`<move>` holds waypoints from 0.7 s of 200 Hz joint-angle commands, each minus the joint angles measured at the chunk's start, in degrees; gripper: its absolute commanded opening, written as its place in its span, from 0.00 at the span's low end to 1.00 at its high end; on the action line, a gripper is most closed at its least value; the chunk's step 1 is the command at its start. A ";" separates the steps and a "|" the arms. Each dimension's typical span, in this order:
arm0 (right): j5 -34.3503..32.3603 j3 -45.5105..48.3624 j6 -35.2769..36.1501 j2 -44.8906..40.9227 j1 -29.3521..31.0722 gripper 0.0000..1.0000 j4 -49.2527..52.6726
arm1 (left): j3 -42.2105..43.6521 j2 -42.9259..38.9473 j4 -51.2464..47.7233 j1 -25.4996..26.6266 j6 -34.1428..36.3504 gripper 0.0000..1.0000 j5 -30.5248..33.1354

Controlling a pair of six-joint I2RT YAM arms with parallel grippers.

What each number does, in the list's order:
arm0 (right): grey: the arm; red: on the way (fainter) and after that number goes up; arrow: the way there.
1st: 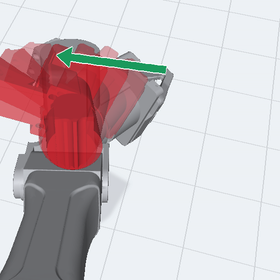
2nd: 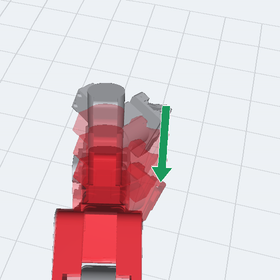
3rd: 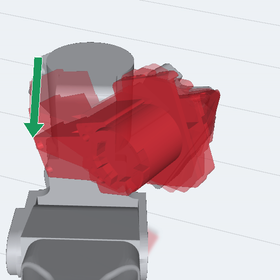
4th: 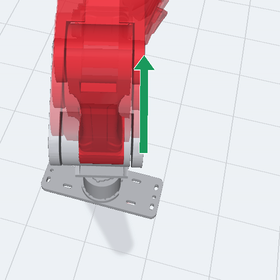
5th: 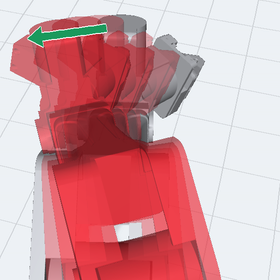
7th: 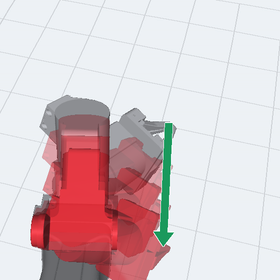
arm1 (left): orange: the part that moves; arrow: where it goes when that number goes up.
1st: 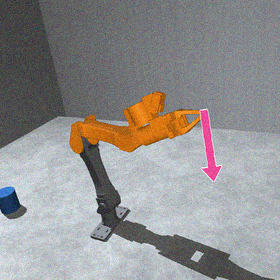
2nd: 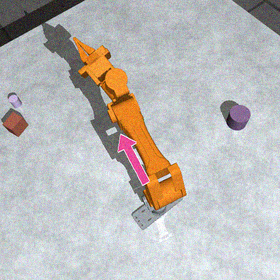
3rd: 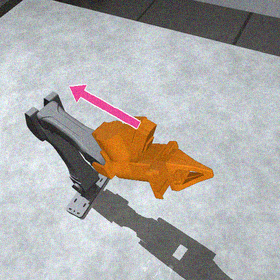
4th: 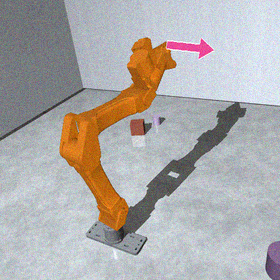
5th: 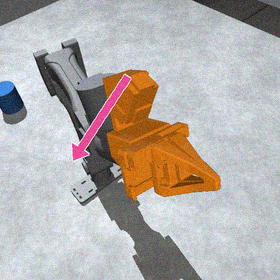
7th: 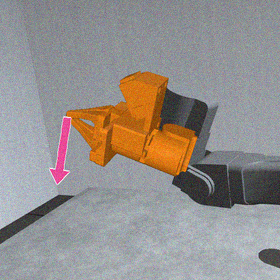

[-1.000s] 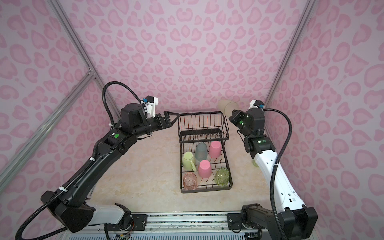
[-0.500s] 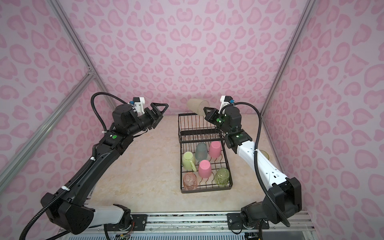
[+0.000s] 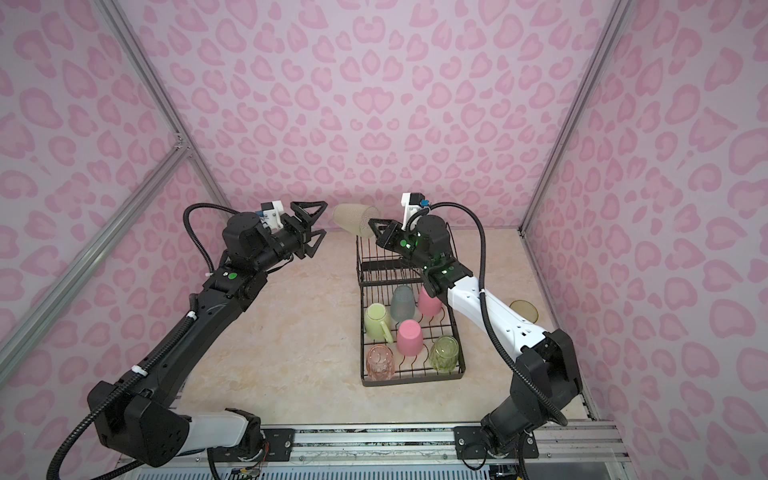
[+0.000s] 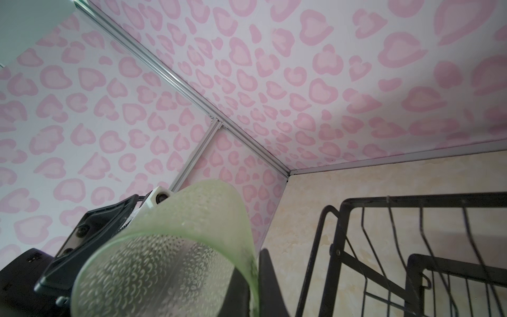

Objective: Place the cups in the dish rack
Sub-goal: 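Bring the textured cup to the left gripper while the left gripper closes on it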

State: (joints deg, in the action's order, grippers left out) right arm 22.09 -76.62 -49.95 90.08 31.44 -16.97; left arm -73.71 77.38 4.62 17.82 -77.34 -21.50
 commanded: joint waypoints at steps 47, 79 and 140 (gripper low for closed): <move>0.29 -2.90 -0.24 3.69 4.55 0.00 -4.47 | 3.70 -0.75 7.88 -0.95 -6.50 0.96 1.07; -0.63 -3.83 1.15 4.66 6.42 0.00 -3.06 | 4.78 -0.93 8.84 -1.11 -7.81 0.93 1.98; -1.82 -5.24 2.77 6.86 8.03 0.00 -2.13 | 6.34 -1.79 10.49 -1.58 -10.13 0.90 3.08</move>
State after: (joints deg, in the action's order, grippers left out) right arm 21.17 -81.28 -48.58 96.01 39.09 -17.98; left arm -67.96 76.86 11.77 16.45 -86.65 -19.46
